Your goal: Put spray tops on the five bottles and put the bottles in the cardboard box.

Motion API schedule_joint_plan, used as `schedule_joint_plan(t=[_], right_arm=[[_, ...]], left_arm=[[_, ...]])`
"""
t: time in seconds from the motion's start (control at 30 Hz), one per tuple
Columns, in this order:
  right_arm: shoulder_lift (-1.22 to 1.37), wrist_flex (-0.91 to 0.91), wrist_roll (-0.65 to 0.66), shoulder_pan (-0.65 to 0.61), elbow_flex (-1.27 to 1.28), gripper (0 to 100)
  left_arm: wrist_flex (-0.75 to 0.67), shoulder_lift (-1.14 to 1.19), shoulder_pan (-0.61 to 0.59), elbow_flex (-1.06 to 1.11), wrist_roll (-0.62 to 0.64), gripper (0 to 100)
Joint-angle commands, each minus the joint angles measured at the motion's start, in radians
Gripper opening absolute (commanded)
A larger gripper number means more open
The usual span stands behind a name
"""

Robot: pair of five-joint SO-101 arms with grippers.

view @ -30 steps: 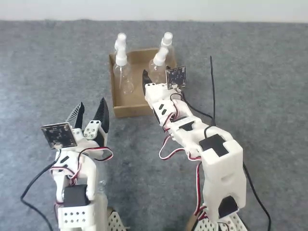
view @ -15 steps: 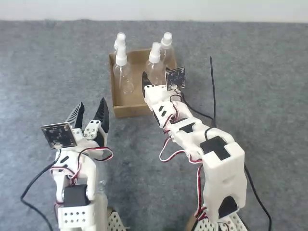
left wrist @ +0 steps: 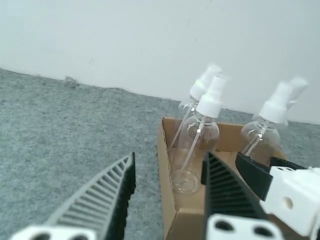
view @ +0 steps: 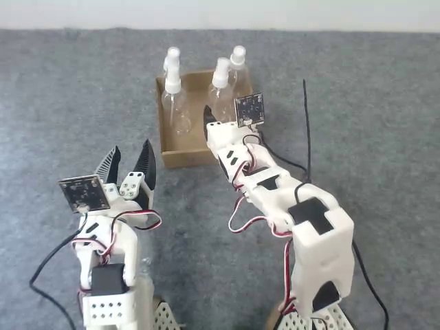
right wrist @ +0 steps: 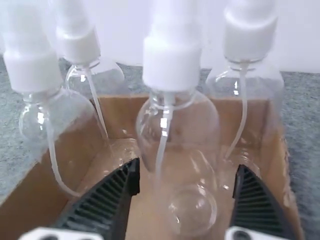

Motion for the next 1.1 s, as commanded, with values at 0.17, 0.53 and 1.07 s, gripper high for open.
schedule_joint_plan(t=[0.17,0.53,1.07], right_arm=[[-0.119,0.107,0.009,-0.012,-0.003,25.8],[-0.231,0.113,0.012,-0.015,0.086,25.8],[-0.487,0.122,0.014,-0.008,0.284,25.6]], left_arm=[[-0.034,-0.017,-0.008,-0.013,-0.008,20],[-0.034,-0.017,-0.008,-0.013,-0.008,20],[-0.058,-0.018,-0.089,-0.019,-0.002,20]])
